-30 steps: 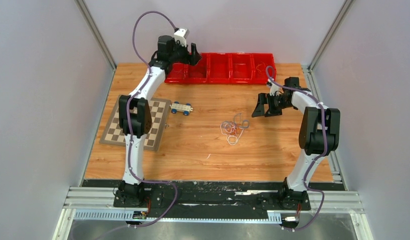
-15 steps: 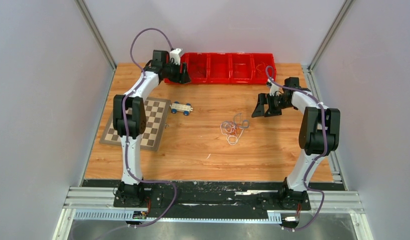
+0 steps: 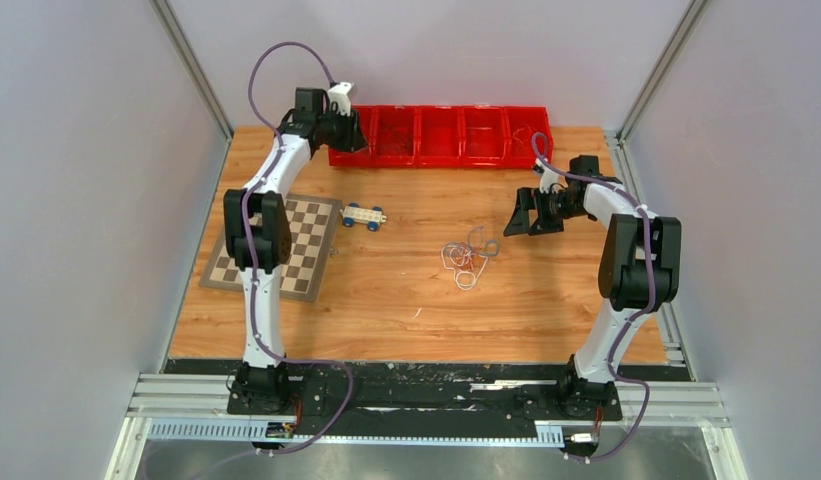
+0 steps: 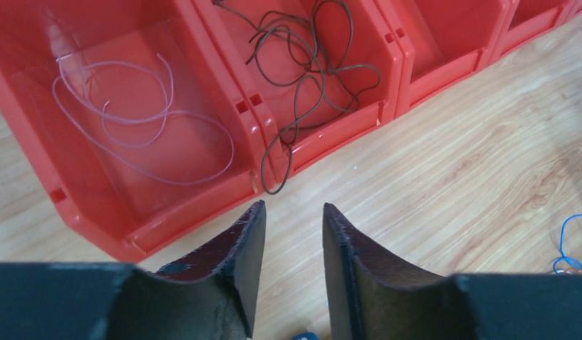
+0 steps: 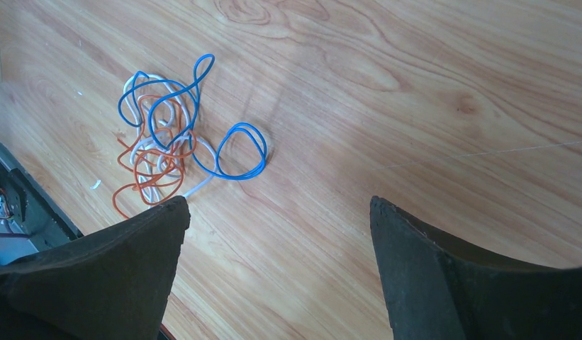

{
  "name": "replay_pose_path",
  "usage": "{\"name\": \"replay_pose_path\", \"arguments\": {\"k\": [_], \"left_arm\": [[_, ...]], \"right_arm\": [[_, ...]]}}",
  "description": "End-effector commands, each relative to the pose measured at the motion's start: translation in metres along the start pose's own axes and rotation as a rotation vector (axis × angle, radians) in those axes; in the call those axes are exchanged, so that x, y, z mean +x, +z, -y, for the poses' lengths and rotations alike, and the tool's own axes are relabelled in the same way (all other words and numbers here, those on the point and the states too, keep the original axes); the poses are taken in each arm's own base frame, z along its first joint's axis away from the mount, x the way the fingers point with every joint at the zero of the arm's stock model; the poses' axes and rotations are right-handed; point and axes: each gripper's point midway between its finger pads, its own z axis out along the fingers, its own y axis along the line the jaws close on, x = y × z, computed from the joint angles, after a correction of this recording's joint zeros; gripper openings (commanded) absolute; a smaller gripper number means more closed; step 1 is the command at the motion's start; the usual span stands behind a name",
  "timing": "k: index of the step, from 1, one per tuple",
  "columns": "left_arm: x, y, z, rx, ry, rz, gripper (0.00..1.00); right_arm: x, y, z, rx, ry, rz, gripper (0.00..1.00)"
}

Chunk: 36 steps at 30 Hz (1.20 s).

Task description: Untangle the cables

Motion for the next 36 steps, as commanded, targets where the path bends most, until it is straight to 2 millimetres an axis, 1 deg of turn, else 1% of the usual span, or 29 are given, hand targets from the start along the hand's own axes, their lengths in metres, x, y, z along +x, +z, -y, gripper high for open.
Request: {"name": "replay_pose_path", "arguments": {"k": [1,2,3,8,13,14,15,16,17,20,21,22,23,24,29,30,31,33,34,36], "left_arm": [[-0.010,0.011,0.001,0.043,0.027,0.030,0.40],[-0.007,0.015,0.000,0.046,0.019,0.024,0.39],[-0.009,0.016,0.000,0.047,0.018,0.028,0.39],[-0.002,0.024,-0.003,0.049,0.003,0.019,0.41],[0.005,0.038,-0.004,0.052,-0.006,0.010,0.40],[0.003,0.039,-0.004,0.050,-0.005,0.015,0.39],[0.006,0.042,-0.004,0.051,-0.012,0.011,0.37],[0.004,0.043,-0.004,0.052,-0.009,0.019,0.34],[0.006,0.046,-0.005,0.053,-0.012,0.018,0.32],[-0.002,0.049,-0.002,0.059,0.002,0.044,0.18],[-0.003,0.050,-0.001,0.062,0.004,0.049,0.15],[-0.008,0.052,0.002,0.067,0.014,0.066,0.09],[-0.010,0.054,0.004,0.072,0.011,0.072,0.06],[-0.017,0.055,0.008,0.083,0.022,0.094,0.01],[-0.035,0.065,0.032,0.126,0.038,0.161,0.00],[-0.038,0.070,0.037,0.123,0.052,0.178,0.00],[-0.038,0.074,0.039,0.115,0.061,0.186,0.00],[-0.036,0.087,0.038,0.078,0.088,0.197,0.00],[-0.040,0.094,0.036,0.056,0.090,0.206,0.00],[-0.050,0.100,0.033,0.044,0.086,0.238,0.00]], "right_arm": [[-0.014,-0.012,-0.009,-0.004,-0.051,0.048,0.96],[-0.014,-0.012,-0.008,-0.003,-0.050,0.047,0.96],[-0.014,-0.012,-0.008,-0.002,-0.051,0.047,0.96],[-0.015,-0.010,-0.006,-0.001,-0.046,0.045,0.96],[-0.016,-0.009,-0.006,-0.001,-0.042,0.044,0.96],[-0.015,-0.009,-0.005,0.000,-0.041,0.043,0.95],[-0.016,-0.009,-0.006,0.001,-0.044,0.043,0.95],[-0.016,-0.010,-0.005,0.003,-0.044,0.043,0.95],[-0.015,-0.010,-0.005,0.005,-0.043,0.042,0.95],[-0.013,-0.010,-0.005,0.007,-0.042,0.039,0.95],[-0.013,-0.010,-0.005,0.008,-0.042,0.038,0.95],[-0.013,-0.010,-0.004,0.009,-0.041,0.038,0.95],[-0.013,-0.010,-0.005,0.008,-0.039,0.037,0.95],[-0.013,-0.009,-0.004,0.009,-0.039,0.037,0.95],[-0.013,-0.009,-0.004,0.010,-0.037,0.035,0.95],[-0.013,-0.009,-0.004,0.010,-0.036,0.036,0.95],[-0.013,-0.009,-0.003,0.010,-0.036,0.035,0.95],[-0.013,-0.009,-0.003,0.010,-0.036,0.035,0.95],[-0.013,-0.009,-0.004,0.009,-0.037,0.034,0.95],[-0.015,-0.009,-0.004,0.003,-0.043,0.038,0.95]]}}
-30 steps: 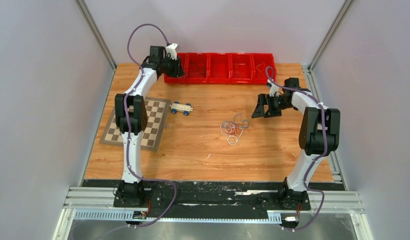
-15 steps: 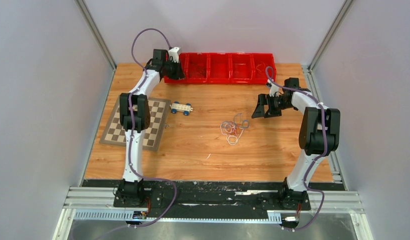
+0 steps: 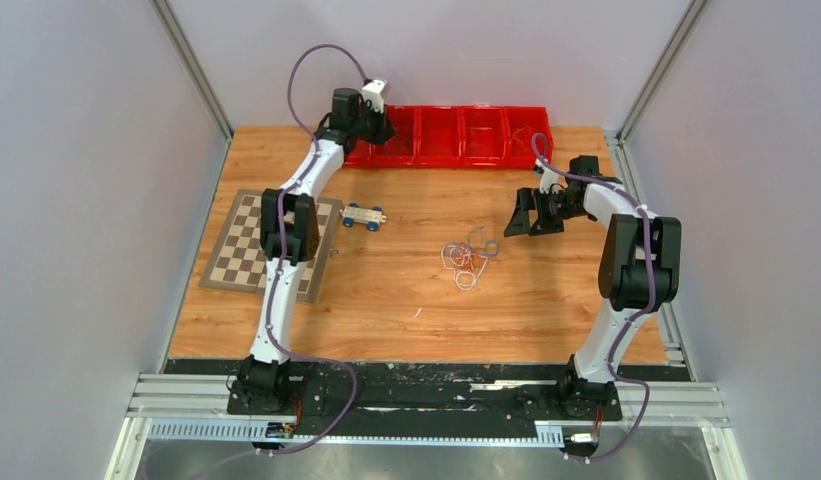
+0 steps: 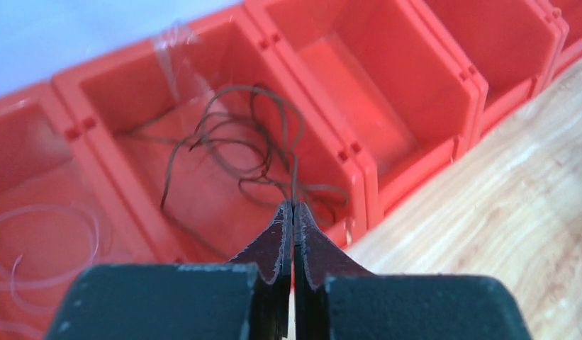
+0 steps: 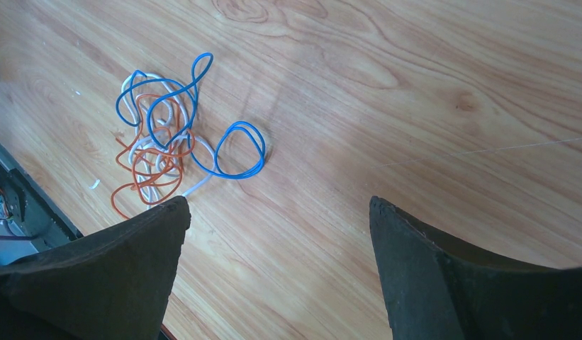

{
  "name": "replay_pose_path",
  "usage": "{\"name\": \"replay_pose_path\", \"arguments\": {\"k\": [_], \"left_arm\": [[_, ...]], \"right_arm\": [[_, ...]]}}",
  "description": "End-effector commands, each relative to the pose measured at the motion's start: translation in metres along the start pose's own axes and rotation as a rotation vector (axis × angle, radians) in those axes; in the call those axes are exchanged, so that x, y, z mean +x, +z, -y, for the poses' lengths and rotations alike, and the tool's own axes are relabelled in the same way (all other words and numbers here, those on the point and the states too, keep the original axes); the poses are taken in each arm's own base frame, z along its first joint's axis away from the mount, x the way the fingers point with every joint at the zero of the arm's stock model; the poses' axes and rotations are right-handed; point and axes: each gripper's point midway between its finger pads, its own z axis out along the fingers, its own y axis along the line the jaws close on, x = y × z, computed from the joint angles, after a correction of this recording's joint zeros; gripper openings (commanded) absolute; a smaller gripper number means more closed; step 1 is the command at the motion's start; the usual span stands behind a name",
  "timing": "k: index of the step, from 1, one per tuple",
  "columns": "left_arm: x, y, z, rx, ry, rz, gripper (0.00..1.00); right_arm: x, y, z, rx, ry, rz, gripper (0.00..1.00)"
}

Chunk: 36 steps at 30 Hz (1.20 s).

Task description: Untangle the cables

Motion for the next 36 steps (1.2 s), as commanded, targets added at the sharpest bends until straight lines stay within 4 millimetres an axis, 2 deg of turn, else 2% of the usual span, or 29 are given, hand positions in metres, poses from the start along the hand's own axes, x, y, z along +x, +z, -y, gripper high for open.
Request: {"name": "replay_pose_path", "arguments": {"k": [1,3,4,5,6,7,8,9,10,11,12,13,14,15,16,17,18,20,23,26,28,29,30,31,32,34,35,36], "left_arm": [[-0.028,0.022,-0.005,-0.048,0.036,0.107,0.00],[-0.031,0.021,-0.007,-0.078,0.053,0.114,0.02],[-0.030,0.018,-0.006,-0.084,0.056,0.105,0.07],[-0.030,0.014,-0.008,-0.096,0.053,0.101,0.23],[-0.031,0.007,-0.005,-0.096,0.047,0.096,0.32],[-0.021,0.005,-0.006,-0.088,0.034,0.076,0.44],[-0.038,-0.007,0.002,-0.078,0.036,0.101,0.50],[-0.034,-0.011,0.003,-0.068,0.028,0.092,0.60],[-0.054,-0.025,0.011,-0.062,0.039,0.124,0.65],[-0.054,-0.030,0.015,-0.053,0.037,0.118,0.75],[-0.074,-0.045,0.024,-0.045,0.054,0.150,0.79],[-0.076,-0.051,0.029,-0.034,0.055,0.142,0.90],[-0.094,-0.066,0.038,-0.028,0.078,0.168,0.95],[-0.094,-0.073,0.042,-0.019,0.077,0.151,0.99],[-0.107,-0.086,0.049,-0.018,0.100,0.166,0.99],[-0.103,-0.093,0.053,-0.013,0.106,0.135,1.00],[-0.111,-0.104,0.059,-0.013,0.122,0.138,1.00],[-0.106,-0.120,0.061,-0.039,0.124,0.087,1.00],[-0.086,-0.145,0.051,-0.135,0.148,-0.035,1.00],[-0.068,-0.169,0.056,-0.141,0.151,-0.102,1.00],[-0.054,-0.186,0.074,-0.077,0.158,-0.100,1.00],[-0.050,-0.199,0.090,-0.028,0.173,-0.064,1.00],[-0.055,-0.203,0.101,0.018,0.197,-0.011,1.00],[-0.039,-0.215,0.112,0.048,0.187,-0.015,1.00],[-0.038,-0.219,0.122,0.090,0.198,0.017,1.00],[-0.004,-0.228,0.138,0.162,0.154,-0.021,1.00],[-0.002,-0.234,0.146,0.181,0.137,-0.017,1.00],[0.015,-0.234,0.152,0.221,0.109,-0.047,1.00]], "right_arm": [[-0.017,-0.009,-0.006,-0.007,-0.047,0.045,0.95],[-0.020,-0.008,-0.006,-0.015,-0.052,0.047,0.95],[-0.023,-0.009,-0.006,-0.016,-0.055,0.049,0.95],[-0.025,-0.009,-0.006,-0.016,-0.059,0.050,0.95],[-0.027,-0.010,-0.006,-0.018,-0.060,0.051,0.95],[-0.028,-0.011,-0.007,-0.020,-0.066,0.052,0.95],[-0.029,-0.013,-0.009,-0.026,-0.072,0.054,0.95],[-0.029,-0.014,-0.011,-0.029,-0.079,0.057,0.94],[-0.028,-0.015,-0.012,-0.032,-0.086,0.058,0.94],[-0.028,-0.017,-0.015,-0.035,-0.095,0.061,0.95],[-0.027,-0.018,-0.016,-0.036,-0.099,0.058,0.94],[-0.027,-0.020,-0.018,-0.037,-0.108,0.062,0.94],[-0.026,-0.022,-0.020,-0.037,-0.114,0.062,0.94],[-0.025,-0.023,-0.021,-0.038,-0.118,0.062,0.94],[-0.024,-0.024,-0.023,-0.038,-0.126,0.062,0.94],[-0.023,-0.025,-0.025,-0.036,-0.137,0.062,0.94],[-0.022,-0.026,-0.027,-0.035,-0.146,0.061,0.94],[-0.017,-0.027,-0.029,-0.023,-0.165,0.054,0.94],[-0.011,-0.029,-0.034,-0.013,-0.190,0.039,0.94],[-0.005,-0.025,-0.048,-0.035,-0.223,0.020,0.92],[0.000,-0.017,-0.060,-0.059,-0.251,0.000,0.89],[0.004,-0.009,-0.069,-0.078,-0.271,-0.021,0.87],[0.007,-0.003,-0.075,-0.095,-0.282,-0.037,0.86],[0.009,0.005,-0.082,-0.112,-0.288,-0.054,0.85],[0.011,0.012,-0.087,-0.129,-0.289,-0.069,0.84],[0.014,0.025,-0.096,-0.149,-0.299,-0.100,0.82],[0.015,0.032,-0.098,-0.146,-0.307,-0.111,0.82],[0.018,0.041,-0.098,-0.147,-0.303,-0.123,0.82]]}}
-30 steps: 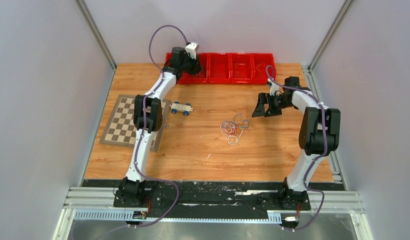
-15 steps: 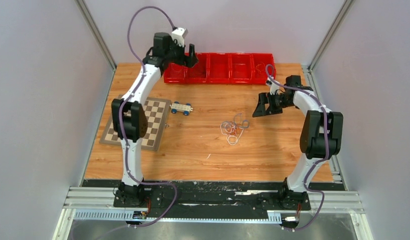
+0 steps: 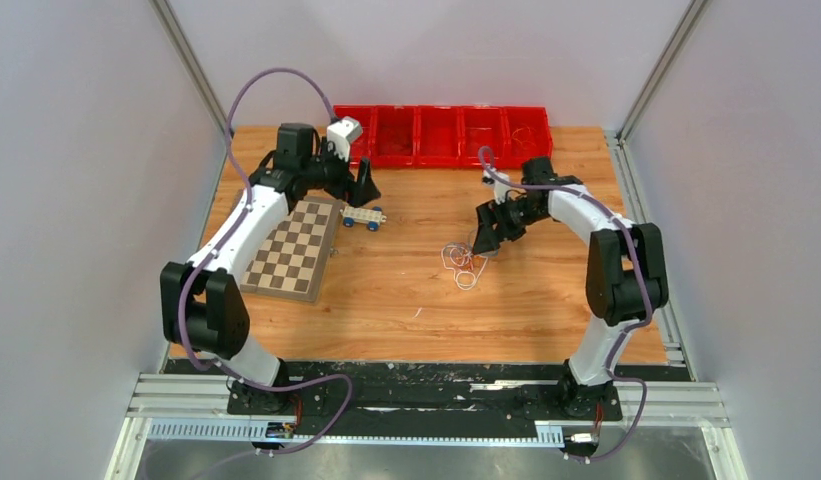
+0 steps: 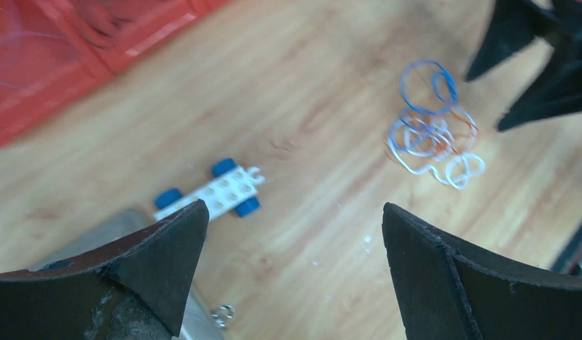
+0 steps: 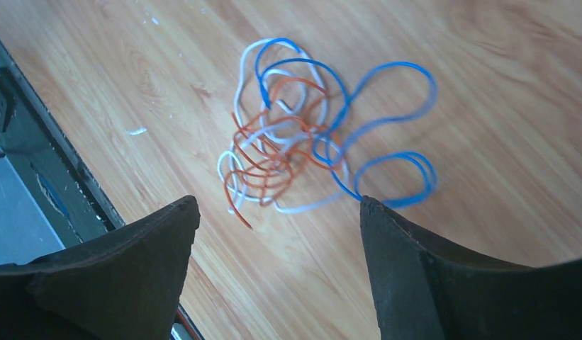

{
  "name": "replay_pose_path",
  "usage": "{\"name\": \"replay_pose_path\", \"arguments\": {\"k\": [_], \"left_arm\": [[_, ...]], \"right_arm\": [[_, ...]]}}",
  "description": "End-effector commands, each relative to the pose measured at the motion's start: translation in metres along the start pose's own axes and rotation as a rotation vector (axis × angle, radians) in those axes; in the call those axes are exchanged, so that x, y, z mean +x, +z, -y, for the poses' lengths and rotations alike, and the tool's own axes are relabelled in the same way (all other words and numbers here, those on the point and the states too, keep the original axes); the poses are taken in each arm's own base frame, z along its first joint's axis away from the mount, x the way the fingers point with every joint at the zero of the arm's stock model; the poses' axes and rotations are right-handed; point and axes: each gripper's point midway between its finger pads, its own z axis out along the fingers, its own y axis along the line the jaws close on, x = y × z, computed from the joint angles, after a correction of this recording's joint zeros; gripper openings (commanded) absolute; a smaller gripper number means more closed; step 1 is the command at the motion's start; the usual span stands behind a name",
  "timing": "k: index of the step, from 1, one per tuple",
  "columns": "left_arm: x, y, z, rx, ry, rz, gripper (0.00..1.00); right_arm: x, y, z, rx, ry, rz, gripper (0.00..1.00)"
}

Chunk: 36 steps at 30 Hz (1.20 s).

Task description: Untangle the cables

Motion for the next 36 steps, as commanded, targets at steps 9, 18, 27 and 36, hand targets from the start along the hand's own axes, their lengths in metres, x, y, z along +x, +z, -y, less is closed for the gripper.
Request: {"name": "replay_pose_path", "arguments": {"k": [9,18,27,36], "left_arm": [[0.073,0.008,0.115,0.410,0.015,-0.021,0.83],[0.085,0.062,0.177,0.559,0.021,0.001,0.65],[0.091,0.089,0.186,0.550,0.068,0.001,0.56],[0.079,0.098,0.188,0.526,0.061,0.064,0.76]], "right_arm": [[-0.009,0.046,-0.037,-0.182,-0.045,0.018,0.04],[-0.030,0.020,-0.084,-0.328,-0.054,0.127,0.00],[-0.030,0.007,-0.103,-0.386,-0.055,0.149,0.00],[-0.058,-0.021,-0.132,-0.453,-0.086,0.225,0.00]]}}
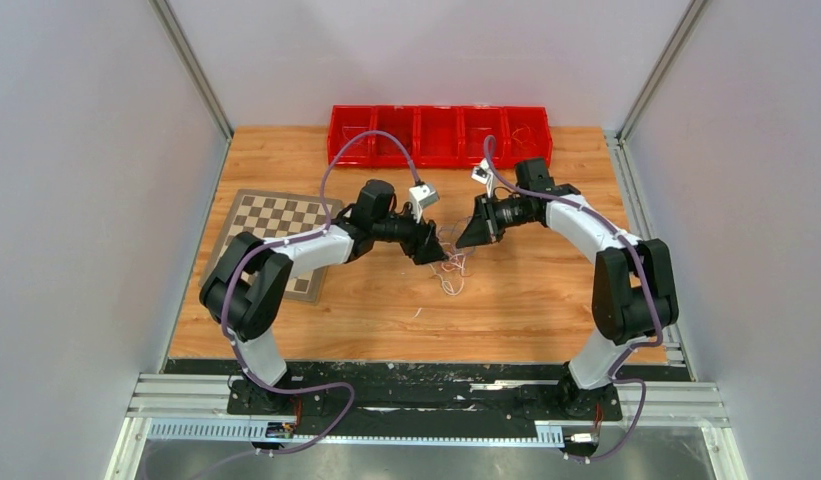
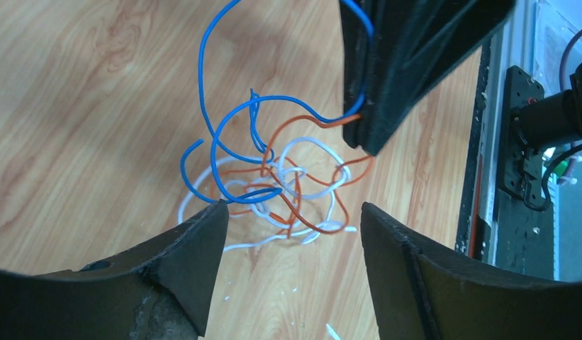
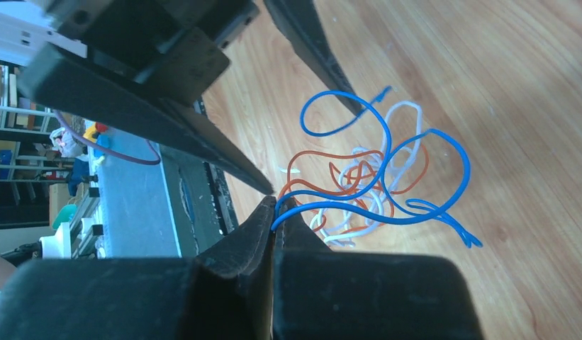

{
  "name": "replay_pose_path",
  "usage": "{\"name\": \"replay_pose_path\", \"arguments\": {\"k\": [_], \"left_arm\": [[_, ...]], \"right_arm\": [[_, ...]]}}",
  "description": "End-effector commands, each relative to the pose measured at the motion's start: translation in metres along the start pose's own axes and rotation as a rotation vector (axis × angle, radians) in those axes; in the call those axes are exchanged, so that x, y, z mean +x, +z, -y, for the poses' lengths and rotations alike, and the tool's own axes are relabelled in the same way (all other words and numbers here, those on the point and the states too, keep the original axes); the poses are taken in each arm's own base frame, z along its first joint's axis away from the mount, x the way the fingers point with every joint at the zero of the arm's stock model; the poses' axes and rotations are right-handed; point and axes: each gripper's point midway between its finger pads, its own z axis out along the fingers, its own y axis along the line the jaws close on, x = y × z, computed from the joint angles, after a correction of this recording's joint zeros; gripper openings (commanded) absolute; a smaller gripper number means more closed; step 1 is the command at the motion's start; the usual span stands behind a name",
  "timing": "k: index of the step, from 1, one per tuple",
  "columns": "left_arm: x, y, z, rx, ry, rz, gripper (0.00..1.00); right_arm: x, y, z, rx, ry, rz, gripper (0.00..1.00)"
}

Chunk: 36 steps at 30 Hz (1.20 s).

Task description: Untangle the cables

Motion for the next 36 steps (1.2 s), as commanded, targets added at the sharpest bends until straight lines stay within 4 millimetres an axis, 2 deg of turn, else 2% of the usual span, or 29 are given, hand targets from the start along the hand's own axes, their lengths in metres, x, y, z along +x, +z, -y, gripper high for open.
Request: {"name": "replay_pose_path", "arguments": {"k": [1,5,7,8,9,10,12,17,21,25,28,29,36], "left_arm": [[-0.033,0.008,-0.001,-0.015,0.046,0.103,0.74],[-0.028,0.017,-0.017,-0.066,-0.030,0.100,0.63],[-0.016,0.019,-0.022,-0.079,-0.053,0.078,0.48],[-0.007,0.017,-0.025,-0.086,-0.086,0.063,0.33],[-0.004,0.015,-0.027,-0.090,-0.108,0.058,0.26],[0.005,0.008,-0.031,-0.104,-0.159,0.051,0.13],[0.018,-0.007,-0.038,-0.136,-0.205,0.040,0.02],[0.060,-0.045,-0.044,-0.204,-0.258,-0.074,0.00],[0.081,-0.078,-0.055,-0.259,-0.307,-0.104,0.00],[0.095,-0.098,-0.059,-0.295,-0.308,-0.135,0.00],[0.094,-0.104,-0.062,-0.307,-0.296,-0.129,0.00],[0.091,-0.105,-0.063,-0.308,-0.286,-0.123,0.00],[0.060,-0.102,-0.064,-0.283,-0.256,-0.067,0.00]], "right_arm": [[-0.039,-0.010,-0.041,-0.098,-0.095,0.085,0.00],[-0.061,-0.019,-0.061,-0.130,-0.120,0.122,0.00],[-0.074,-0.027,-0.073,-0.140,-0.144,0.145,0.00],[-0.079,-0.031,-0.078,-0.144,-0.153,0.156,0.00],[-0.085,-0.036,-0.081,-0.141,-0.169,0.170,0.00],[-0.091,-0.042,-0.084,-0.132,-0.187,0.186,0.00],[-0.104,-0.056,-0.086,-0.106,-0.181,0.220,0.00],[-0.138,-0.095,-0.082,-0.031,-0.207,0.316,0.00],[-0.160,-0.122,-0.084,0.018,-0.234,0.379,0.00],[-0.170,-0.136,-0.087,0.054,-0.263,0.412,0.00],[-0.176,-0.139,-0.086,0.088,-0.283,0.430,0.00],[-0.179,-0.140,-0.081,0.114,-0.286,0.440,0.00],[-0.218,-0.141,-0.024,0.275,-0.310,0.533,0.00]]}}
